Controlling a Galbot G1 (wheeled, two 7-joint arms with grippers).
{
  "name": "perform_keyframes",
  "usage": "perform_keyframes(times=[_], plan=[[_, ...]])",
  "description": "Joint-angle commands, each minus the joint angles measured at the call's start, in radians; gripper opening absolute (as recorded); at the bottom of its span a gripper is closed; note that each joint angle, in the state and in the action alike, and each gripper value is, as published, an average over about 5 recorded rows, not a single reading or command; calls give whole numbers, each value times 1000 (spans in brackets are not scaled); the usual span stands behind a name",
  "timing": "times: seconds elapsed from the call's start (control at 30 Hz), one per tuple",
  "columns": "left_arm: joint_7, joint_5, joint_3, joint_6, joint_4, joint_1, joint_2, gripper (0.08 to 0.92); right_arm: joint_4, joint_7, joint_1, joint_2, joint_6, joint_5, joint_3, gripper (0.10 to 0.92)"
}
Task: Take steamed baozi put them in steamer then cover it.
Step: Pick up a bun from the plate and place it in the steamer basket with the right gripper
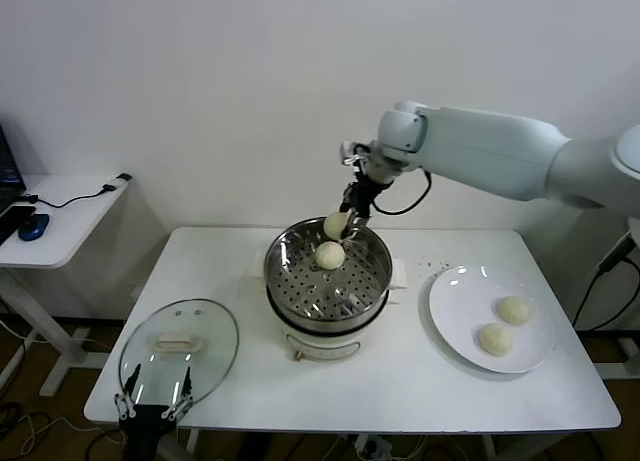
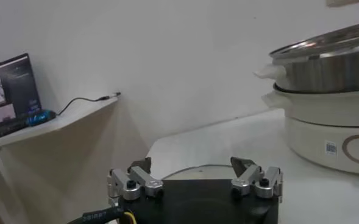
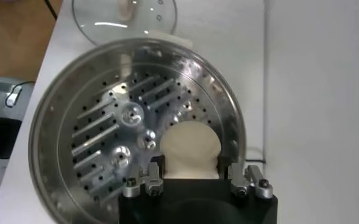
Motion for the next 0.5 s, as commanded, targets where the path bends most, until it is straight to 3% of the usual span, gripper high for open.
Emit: perform_keyframes(times=[0.03, 0.5], plan=[[0, -14, 2, -1, 3, 0, 12, 823, 6, 66, -10, 143, -42, 92, -83, 568], [-3, -24, 1, -9, 15, 0, 22, 823, -51, 101, -145, 216, -71, 92, -100, 579]])
